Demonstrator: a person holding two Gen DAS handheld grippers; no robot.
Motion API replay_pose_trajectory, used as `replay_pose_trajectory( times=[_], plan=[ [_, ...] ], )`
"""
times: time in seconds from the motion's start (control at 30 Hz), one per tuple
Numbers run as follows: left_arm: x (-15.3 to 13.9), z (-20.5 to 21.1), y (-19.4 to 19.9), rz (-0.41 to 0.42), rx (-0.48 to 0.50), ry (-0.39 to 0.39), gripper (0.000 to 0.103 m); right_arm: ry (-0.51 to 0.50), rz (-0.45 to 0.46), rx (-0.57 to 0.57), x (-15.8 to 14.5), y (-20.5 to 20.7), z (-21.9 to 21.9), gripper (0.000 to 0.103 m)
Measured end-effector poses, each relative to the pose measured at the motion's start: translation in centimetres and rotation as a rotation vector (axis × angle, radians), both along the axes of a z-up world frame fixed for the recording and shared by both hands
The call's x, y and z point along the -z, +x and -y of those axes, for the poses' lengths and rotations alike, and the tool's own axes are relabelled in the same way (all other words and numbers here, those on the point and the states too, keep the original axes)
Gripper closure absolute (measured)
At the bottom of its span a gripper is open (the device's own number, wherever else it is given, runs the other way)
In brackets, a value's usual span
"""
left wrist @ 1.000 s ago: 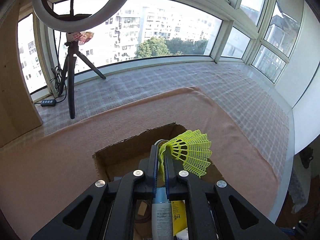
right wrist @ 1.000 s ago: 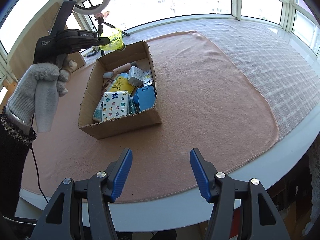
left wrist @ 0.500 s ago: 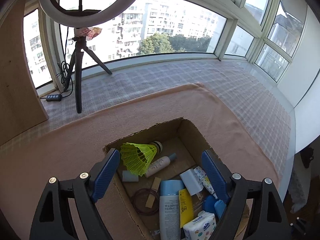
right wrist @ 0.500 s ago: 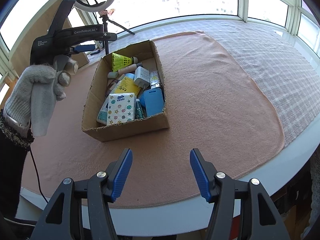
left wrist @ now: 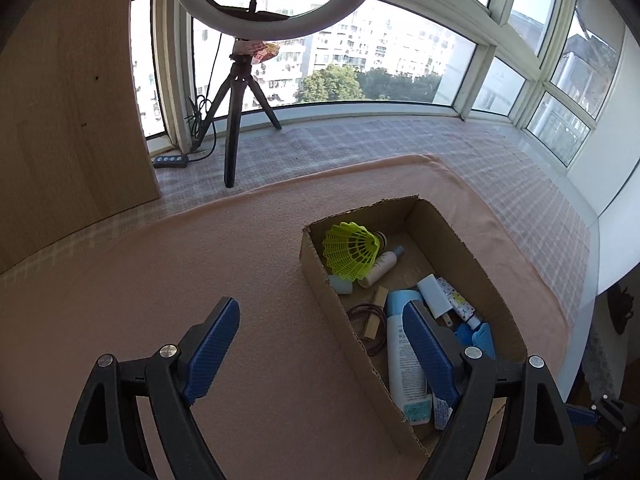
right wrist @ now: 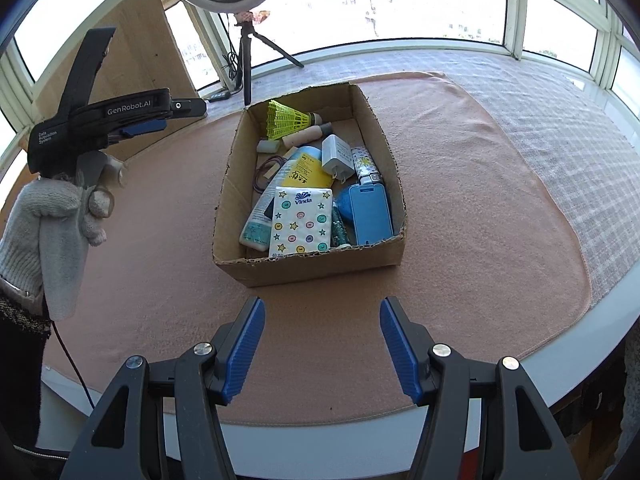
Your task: Organize objects
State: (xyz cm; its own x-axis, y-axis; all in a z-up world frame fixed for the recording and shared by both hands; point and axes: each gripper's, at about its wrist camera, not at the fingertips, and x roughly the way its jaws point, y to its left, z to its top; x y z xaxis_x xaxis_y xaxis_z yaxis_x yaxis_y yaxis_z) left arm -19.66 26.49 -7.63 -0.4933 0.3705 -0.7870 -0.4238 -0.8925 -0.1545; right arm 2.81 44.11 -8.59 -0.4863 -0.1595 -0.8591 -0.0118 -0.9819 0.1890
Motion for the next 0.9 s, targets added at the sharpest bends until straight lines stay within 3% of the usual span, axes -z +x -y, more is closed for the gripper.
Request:
replay_pose_trajectory(
  times=[0.63, 0.9],
  plan=[
    [-2.8, 18.9, 9.1, -0.037, -0.187, -0.009, 0.015, 0.025, -0.072, -0.145, -2.6, -1.8, 14.4, 0.047],
    [-2.7, 24.8, 12.6, -0.016, -0.268, -0.036, 0.013, 0.046, -0.109, -0.201, -3.0, -2.3, 20.3, 0.038]
  ],
)
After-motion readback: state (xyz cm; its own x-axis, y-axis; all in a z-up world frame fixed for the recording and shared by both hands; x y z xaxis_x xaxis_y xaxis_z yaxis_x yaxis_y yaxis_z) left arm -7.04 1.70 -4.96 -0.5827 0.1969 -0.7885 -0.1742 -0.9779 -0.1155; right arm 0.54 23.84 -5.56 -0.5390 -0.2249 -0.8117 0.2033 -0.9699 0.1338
